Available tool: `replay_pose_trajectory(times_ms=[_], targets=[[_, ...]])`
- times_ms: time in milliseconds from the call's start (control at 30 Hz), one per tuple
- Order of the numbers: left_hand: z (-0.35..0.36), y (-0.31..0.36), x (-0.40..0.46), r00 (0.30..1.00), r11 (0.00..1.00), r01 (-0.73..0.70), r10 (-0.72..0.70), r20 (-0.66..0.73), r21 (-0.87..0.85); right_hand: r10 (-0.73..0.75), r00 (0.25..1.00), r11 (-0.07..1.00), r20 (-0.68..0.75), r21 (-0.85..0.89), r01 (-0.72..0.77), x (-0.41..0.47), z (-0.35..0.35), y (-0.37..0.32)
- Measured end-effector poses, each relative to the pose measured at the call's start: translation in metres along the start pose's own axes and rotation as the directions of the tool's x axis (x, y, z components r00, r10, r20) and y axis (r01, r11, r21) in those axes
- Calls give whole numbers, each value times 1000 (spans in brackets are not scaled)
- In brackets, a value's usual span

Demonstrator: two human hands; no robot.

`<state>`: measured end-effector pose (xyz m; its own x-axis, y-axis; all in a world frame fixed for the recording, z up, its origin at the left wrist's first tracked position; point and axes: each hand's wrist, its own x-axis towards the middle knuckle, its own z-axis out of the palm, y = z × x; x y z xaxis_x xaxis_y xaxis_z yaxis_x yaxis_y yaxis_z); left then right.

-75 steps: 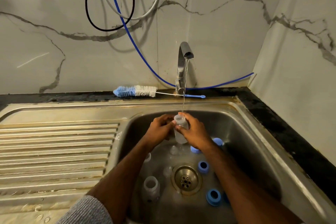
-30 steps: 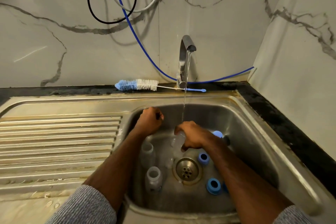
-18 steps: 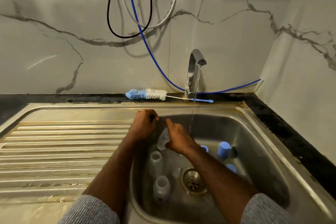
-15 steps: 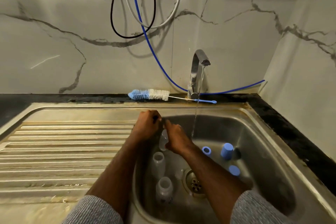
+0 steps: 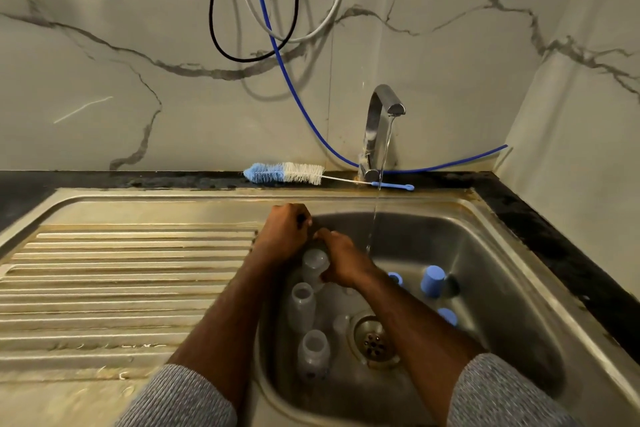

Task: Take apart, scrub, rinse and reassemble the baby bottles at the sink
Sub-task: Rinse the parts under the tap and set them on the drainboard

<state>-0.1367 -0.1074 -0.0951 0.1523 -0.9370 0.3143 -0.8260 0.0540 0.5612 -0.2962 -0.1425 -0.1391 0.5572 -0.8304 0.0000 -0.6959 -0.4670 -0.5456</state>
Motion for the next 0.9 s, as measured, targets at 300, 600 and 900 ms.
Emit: replay_pose_trajectory(times_ms=[300, 600, 900], targets=[[18, 25, -6, 995, 1000, 0, -1, 102, 6, 148, 989, 971, 14, -190, -143, -15, -9, 37], [33, 29, -4, 982, 996, 26, -10, 187, -84, 114, 974, 920, 194, -391, -30, -18, 21, 54], [44, 42, -9, 988, 973, 88, -58, 140, -214, 346, 922, 927, -176, 218, -306, -26, -24, 55]])
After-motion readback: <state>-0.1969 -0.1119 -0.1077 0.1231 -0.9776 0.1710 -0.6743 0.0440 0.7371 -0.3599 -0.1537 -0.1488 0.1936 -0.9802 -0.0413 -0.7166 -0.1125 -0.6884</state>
